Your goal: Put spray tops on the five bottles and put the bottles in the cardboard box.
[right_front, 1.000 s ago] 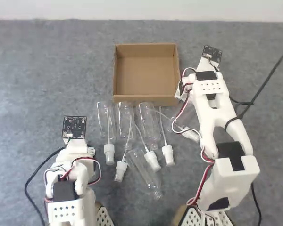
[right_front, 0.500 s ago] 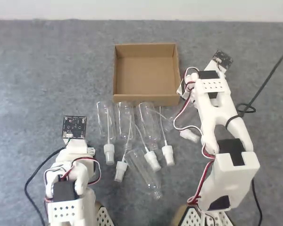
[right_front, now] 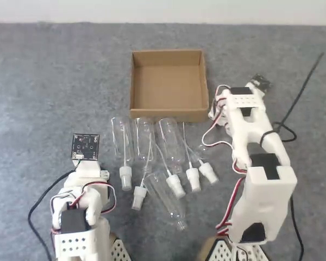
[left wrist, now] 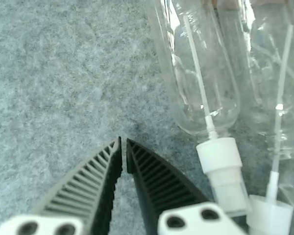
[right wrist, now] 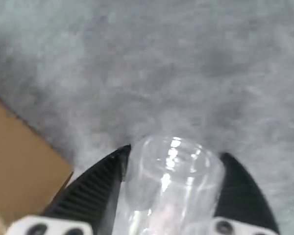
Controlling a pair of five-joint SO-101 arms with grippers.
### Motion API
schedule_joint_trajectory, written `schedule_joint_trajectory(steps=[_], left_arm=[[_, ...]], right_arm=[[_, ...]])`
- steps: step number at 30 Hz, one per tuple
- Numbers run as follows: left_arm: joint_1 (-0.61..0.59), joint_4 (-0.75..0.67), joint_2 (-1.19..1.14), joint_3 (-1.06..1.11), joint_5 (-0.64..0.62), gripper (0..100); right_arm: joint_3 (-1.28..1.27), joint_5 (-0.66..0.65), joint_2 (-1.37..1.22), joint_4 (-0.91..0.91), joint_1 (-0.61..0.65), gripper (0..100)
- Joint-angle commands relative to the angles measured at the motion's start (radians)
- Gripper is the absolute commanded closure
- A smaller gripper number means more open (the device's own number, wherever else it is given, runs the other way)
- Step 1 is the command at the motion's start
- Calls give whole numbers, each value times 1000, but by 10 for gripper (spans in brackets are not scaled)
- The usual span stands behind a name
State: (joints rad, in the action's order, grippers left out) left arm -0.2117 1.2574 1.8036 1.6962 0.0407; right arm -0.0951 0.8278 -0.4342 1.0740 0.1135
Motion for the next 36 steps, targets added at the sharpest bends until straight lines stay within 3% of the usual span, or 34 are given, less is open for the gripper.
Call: schedule_joint_trajectory(steps=[1,14,20,29,36], left_arm=[[0,6,21,-12,5,985],[0,6,21,-12,5,985],[0,6,21,-12,5,985],[0,6,21,-12,5,985],[0,6,21,-12,5,985]], right_arm=[[31,38,12,-13,-47,873],[35,48,130,111,-139,890],[31,152,157,166,-216,892],[32,157,157,222,-291,892],[31,310,157,223,-341,893]])
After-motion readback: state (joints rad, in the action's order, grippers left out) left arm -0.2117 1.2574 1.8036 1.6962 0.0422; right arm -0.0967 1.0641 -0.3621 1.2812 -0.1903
